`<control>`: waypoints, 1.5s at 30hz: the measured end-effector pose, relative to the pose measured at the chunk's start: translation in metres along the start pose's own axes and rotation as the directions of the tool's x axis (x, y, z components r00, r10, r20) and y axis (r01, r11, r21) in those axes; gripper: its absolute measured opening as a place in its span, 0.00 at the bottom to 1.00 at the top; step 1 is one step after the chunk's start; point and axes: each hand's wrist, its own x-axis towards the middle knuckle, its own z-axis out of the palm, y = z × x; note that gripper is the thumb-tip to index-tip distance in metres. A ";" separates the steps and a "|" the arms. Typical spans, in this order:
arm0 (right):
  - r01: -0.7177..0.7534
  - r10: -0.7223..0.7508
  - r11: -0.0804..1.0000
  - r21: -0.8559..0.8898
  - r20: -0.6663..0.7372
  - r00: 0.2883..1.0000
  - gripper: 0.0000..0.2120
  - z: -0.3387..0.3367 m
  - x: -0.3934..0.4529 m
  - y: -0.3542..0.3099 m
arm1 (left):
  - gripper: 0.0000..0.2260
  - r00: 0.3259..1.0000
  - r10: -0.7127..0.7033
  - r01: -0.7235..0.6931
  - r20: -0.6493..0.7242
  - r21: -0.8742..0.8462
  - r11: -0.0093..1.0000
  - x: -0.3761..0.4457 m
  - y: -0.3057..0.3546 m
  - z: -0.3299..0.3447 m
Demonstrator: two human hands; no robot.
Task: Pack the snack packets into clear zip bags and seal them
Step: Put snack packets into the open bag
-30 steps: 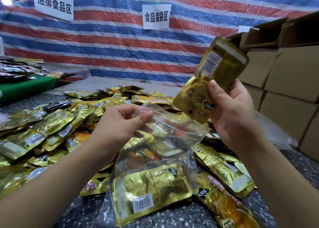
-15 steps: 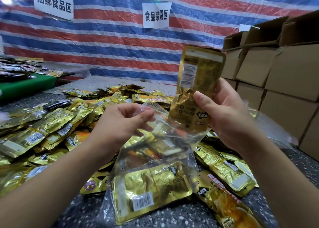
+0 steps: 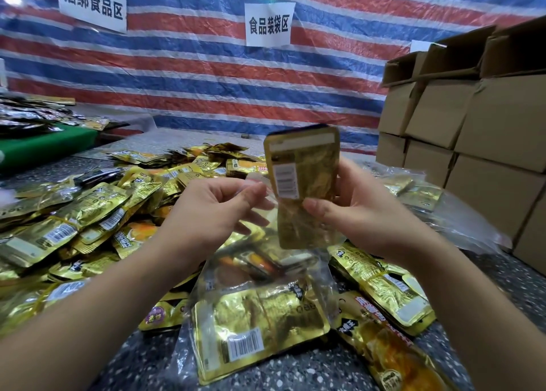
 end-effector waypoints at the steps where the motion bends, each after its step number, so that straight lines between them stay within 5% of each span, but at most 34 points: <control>1: -0.013 0.014 0.995 -0.098 0.009 1.000 0.17 -0.001 -0.001 0.000 | 0.14 1.000 0.000 0.000 -0.003 0.004 1.000 0.000 0.000 0.001; 18: -0.073 0.222 0.837 -0.542 0.214 0.951 0.11 -0.012 -0.007 -0.010 | 0.14 0.998 0.010 -0.007 0.058 -0.054 0.998 -0.005 -0.003 0.008; 25: 0.025 0.008 0.907 -0.420 0.077 0.997 0.04 0.007 -0.003 -0.014 | 0.14 0.998 0.014 -0.011 0.053 -0.046 0.999 -0.005 -0.004 0.009; 32: 0.022 0.129 0.766 -0.642 0.187 0.974 0.05 0.014 -0.005 -0.014 | 0.16 0.995 0.078 -0.083 0.066 0.087 0.993 -0.007 -0.008 0.015; 36: -0.023 0.024 0.728 -0.685 -0.008 1.000 0.14 0.018 -0.001 -0.008 | 0.17 0.998 0.065 -0.064 -0.016 0.047 0.997 -0.005 -0.008 0.012; 38: -0.025 -0.029 0.796 -0.604 -0.080 0.996 0.17 0.016 0.000 -0.007 | 0.18 0.998 0.037 -0.038 -0.055 -0.013 0.999 -0.004 -0.006 0.010; 40: -0.016 0.000 0.851 -0.525 -0.030 1.000 0.17 0.015 -0.002 -0.007 | 0.18 0.996 0.003 -0.011 -0.088 -0.084 0.996 -0.003 -0.005 0.009; 45: 0.085 -0.023 0.782 -0.617 0.108 0.994 0.08 0.022 -0.002 -0.001 | 0.18 0.992 -0.024 0.015 -0.127 -0.068 0.998 -0.003 -0.004 0.009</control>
